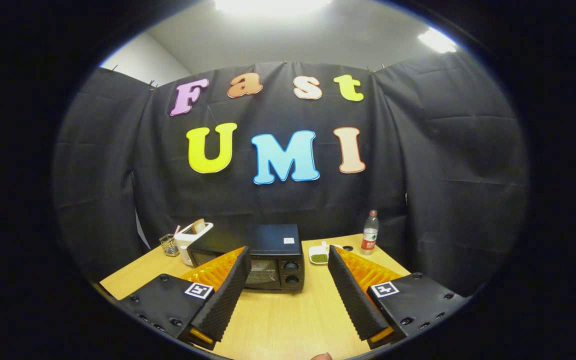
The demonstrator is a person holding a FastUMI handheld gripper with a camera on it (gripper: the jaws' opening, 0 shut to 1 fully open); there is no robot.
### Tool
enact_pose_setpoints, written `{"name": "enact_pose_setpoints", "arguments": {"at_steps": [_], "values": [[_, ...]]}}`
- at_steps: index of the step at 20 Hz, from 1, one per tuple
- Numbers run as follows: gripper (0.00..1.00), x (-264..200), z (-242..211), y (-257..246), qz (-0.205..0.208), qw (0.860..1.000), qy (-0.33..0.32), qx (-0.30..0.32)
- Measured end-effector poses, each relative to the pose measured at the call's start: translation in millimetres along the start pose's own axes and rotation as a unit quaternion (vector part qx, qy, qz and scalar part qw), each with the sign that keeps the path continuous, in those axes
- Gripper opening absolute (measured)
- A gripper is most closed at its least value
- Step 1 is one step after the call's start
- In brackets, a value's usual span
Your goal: Open the toaster oven, put the food inside, and close the toaster oven door.
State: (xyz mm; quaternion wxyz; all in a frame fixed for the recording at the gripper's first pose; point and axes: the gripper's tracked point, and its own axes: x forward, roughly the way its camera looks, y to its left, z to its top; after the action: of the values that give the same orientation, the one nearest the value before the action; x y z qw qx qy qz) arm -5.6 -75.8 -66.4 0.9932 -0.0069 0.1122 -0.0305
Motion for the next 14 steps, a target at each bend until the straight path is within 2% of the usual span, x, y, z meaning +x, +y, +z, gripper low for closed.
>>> {"name": "enact_pose_setpoints", "arguments": {"at_steps": [8, 14], "values": [[0.98, -20, 27, -54, -0.023, 0.999, -0.032, -0.005], [0.98, -20, 48, -47, -0.007, 0.998, -0.059, -0.034]]}}
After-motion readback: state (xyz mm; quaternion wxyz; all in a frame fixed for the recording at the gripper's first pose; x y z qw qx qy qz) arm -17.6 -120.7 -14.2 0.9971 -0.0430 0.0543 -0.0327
